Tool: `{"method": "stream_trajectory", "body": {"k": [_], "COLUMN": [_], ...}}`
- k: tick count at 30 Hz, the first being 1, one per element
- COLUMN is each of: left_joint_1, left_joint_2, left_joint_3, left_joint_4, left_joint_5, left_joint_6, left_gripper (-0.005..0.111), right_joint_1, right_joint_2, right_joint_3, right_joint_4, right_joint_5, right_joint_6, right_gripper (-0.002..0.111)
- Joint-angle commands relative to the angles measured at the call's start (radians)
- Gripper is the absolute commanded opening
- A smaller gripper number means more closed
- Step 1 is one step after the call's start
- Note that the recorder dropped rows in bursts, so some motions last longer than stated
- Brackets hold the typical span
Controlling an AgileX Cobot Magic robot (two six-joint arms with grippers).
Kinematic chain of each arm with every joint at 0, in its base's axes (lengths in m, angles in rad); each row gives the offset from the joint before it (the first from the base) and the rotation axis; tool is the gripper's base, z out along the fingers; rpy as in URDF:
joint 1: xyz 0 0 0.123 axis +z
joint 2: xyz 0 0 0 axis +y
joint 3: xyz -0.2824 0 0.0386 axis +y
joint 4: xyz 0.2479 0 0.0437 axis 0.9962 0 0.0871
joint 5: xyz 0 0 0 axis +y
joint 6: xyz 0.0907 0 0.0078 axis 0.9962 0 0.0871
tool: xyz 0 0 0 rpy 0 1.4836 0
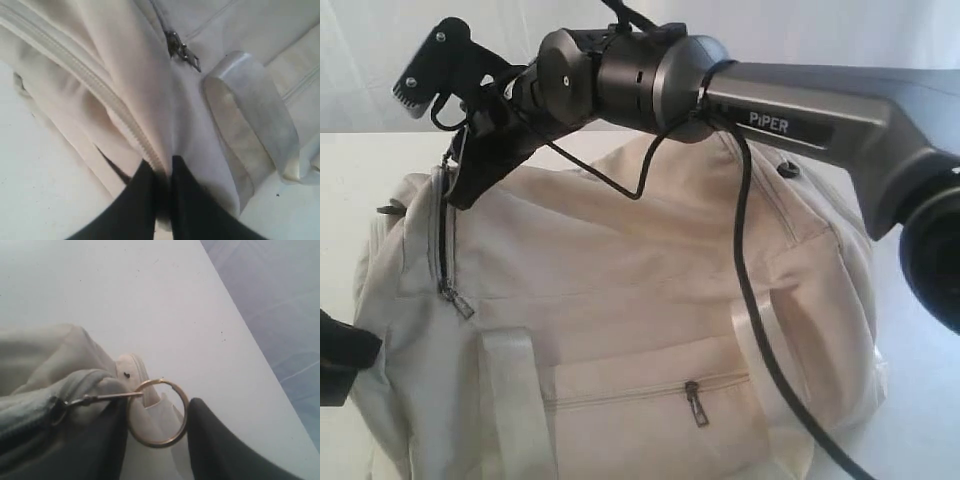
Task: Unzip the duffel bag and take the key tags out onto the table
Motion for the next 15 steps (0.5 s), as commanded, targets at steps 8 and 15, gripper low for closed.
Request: {"method": "stream_trajectory", "body": {"k": [8, 15], "left_joint_1": [-0.004, -0.004], "left_joint_2": [-0.037, -0.047], "left_joint_3": [0.006, 0.006], "left_joint_4": [0.302, 0.304], "left_joint_5": [0.253, 0.192], "left_joint_6": [-0.195, -0.227], "left_gripper": [0.0, 0.0], "right_joint_1": [-0.076, -0.071], "right_joint_2": [0.016, -0.018], "right_joint_3": [-0.049, -0.049], "right_joint_4": [-0.014, 0.009], "right_joint_5": [0.001, 0.217], "right_joint_6": [0.064, 0.064], "right_gripper": [0.0, 0.0]}}
